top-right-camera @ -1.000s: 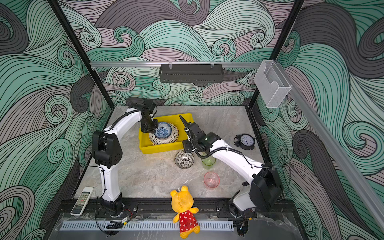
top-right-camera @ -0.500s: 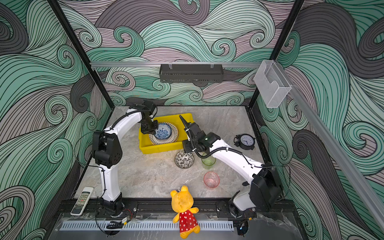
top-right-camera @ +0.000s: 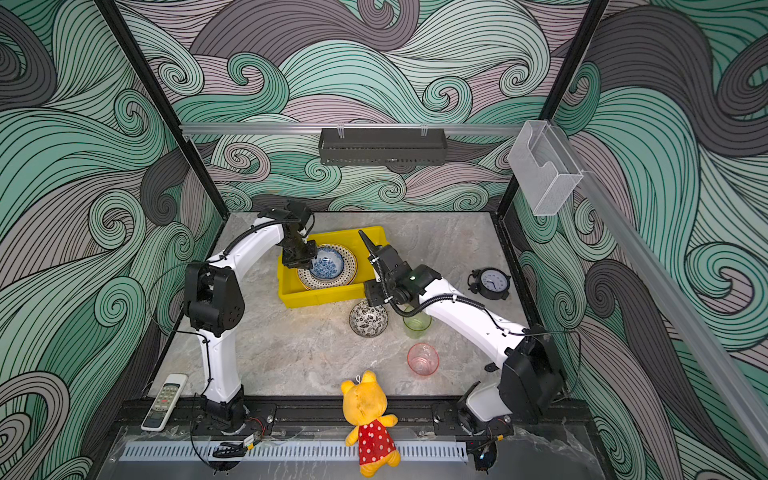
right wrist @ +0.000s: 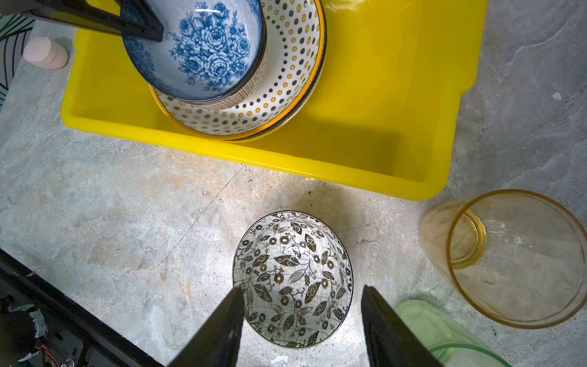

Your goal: Place the mixed dishes into the plastic bin

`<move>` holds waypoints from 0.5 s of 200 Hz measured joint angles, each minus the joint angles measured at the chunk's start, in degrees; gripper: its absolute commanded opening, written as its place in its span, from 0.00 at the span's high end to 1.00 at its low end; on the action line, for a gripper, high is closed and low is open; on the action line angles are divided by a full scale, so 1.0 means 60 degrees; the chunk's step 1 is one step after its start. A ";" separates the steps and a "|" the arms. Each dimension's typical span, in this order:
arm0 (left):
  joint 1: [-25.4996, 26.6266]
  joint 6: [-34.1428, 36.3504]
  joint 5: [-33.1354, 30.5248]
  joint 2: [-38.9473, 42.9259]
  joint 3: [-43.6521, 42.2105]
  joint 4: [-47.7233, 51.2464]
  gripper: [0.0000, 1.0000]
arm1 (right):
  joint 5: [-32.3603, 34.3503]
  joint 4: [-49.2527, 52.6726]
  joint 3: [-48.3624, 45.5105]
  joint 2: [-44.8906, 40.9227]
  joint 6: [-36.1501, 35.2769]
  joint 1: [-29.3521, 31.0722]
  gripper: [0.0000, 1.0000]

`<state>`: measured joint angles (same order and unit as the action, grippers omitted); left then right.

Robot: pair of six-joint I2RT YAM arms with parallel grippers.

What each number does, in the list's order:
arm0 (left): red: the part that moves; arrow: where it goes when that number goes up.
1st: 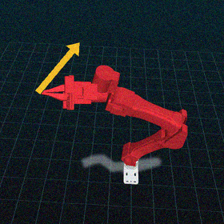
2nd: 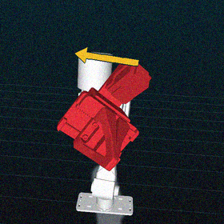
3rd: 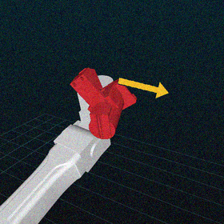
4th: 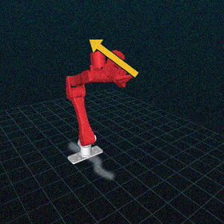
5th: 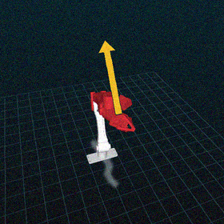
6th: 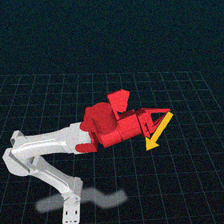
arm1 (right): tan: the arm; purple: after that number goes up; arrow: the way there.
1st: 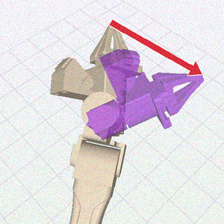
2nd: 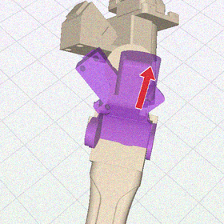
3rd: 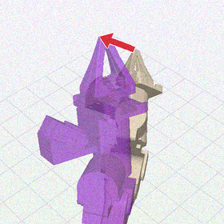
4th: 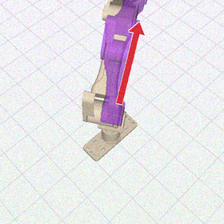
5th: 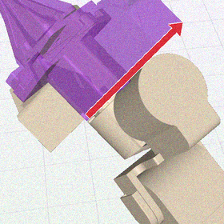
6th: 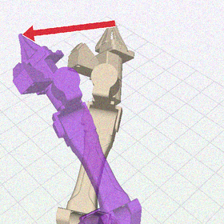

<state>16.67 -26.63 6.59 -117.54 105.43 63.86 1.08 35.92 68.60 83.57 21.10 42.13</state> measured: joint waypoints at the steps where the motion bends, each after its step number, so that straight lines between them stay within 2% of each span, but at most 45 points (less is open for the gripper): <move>1: 0.0000 0.0000 0.0004 0.0000 0.0000 0.0000 0.86 | -0.0004 0.0000 0.0000 0.0000 0.0000 0.0000 0.39; 100: 0.0000 0.0007 0.0273 0.0098 -0.0062 -0.0033 0.82 | -0.0117 -0.0004 0.0000 0.0000 0.0069 0.0000 0.39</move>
<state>16.67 -26.59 8.23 -116.95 105.06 63.66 0.38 35.90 68.60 83.57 21.52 42.13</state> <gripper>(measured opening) 0.175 0.608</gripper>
